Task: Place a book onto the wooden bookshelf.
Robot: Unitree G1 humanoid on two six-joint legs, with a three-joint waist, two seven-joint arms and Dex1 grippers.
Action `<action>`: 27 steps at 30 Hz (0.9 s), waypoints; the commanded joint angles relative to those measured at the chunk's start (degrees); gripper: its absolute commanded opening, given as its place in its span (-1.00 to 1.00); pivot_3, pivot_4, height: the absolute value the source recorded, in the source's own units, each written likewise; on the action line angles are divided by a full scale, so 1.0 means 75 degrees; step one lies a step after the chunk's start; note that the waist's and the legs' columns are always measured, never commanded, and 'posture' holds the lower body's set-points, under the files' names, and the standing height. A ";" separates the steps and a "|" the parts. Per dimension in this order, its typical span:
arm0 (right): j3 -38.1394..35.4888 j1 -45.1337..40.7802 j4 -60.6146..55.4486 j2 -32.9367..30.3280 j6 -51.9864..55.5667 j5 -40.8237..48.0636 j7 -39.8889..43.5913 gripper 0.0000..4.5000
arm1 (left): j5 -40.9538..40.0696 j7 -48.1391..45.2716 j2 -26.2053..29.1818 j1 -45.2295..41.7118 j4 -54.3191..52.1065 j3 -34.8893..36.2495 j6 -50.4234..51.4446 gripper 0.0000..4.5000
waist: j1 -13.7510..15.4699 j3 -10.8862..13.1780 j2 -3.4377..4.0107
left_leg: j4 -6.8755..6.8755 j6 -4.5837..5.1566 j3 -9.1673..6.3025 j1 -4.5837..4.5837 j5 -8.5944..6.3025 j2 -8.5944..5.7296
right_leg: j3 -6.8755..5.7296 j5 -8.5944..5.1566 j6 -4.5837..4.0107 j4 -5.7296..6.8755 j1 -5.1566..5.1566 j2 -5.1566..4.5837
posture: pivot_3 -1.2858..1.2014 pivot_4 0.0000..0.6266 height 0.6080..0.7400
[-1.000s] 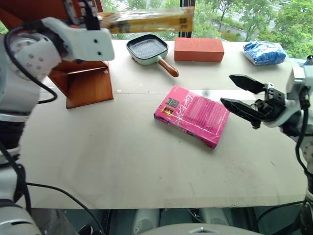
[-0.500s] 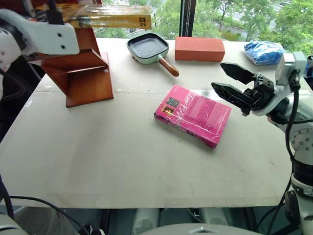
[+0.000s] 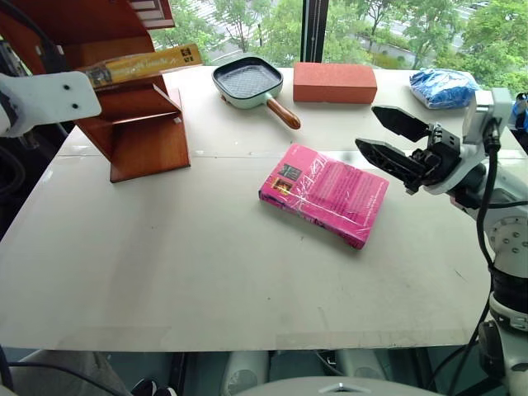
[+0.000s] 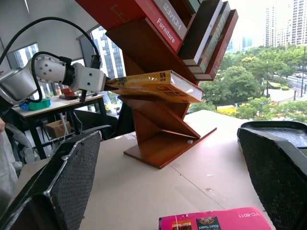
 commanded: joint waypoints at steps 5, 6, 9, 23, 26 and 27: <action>-0.0172 0.0027 -0.0172 0.0040 -0.0235 -0.0032 0.0025 1.00 | 0.0111 0.0171 0.0116 -0.0207 0.0083 0.0178 0.0204 -0.02 | -0.0003 0.0000 0.0000 | 0.0000 0.0000 0.0002 0.0004 0.0000 0.0002 | 0.0002 0.0000 0.0000 0.0006 0.0000 0.0003 | 0.03 -0.52 1.00; -0.0170 0.0033 -0.0165 0.0041 -0.0248 -0.0039 0.0025 1.00 | 0.0120 0.0150 0.0143 -0.0222 0.0097 0.0176 0.0236 0.16 | -0.0002 0.0000 -0.0001 | 0.0000 0.0000 0.0001 0.0004 0.0000 0.0002 | 0.0002 0.0000 0.0000 0.0005 0.0000 0.0003 | 0.03 -0.52 1.00; -0.0146 0.0046 -0.0129 0.0056 -0.0300 -0.0093 0.0047 1.00 | 0.0110 0.0067 0.0235 -0.0164 0.0028 0.0238 0.0365 0.84 | -0.0001 0.0000 0.0000 | 0.0000 0.0000 0.0005 0.0004 0.0000 0.0002 | 0.0006 0.0000 0.0000 0.0005 0.0000 0.0002 | 0.03 -0.52 1.00; -0.0034 -0.0075 0.0421 0.0108 -0.0496 -0.0431 0.0493 1.00 | -0.2644 -0.1385 -0.1232 -0.0299 -0.3139 0.1951 0.4345 0.98 | 0.0027 -0.0001 0.0000 | 0.0007 0.0000 0.0007 0.0007 0.0000 0.0003 | 0.0005 0.0000 0.0000 0.0008 0.0004 0.0002 | 0.03 -0.52 1.00; -0.0073 0.0120 0.0489 0.0018 -0.0584 -0.0618 0.0606 1.00 | -0.4022 -0.1386 -0.2598 -0.0406 -0.4306 0.2221 0.5951 0.98 | 0.0017 -0.0003 0.0001 | 0.0029 0.0000 0.0002 0.0012 0.0000 0.0004 | 0.0005 0.0001 0.0001 0.0012 0.0022 0.0004 | 0.03 -0.52 1.00; -0.0106 0.0214 0.0485 -0.0018 -0.0624 -0.0663 0.0657 1.00 | -0.4378 -0.1316 -0.3043 -0.0273 -0.4619 0.2295 0.6131 0.98 | 0.0013 -0.0002 0.0000 | 0.0036 0.0000 0.0001 0.0013 0.0000 0.0004 | 0.0007 0.0001 0.0002 0.0010 0.0028 0.0005 | 0.03 -0.52 1.00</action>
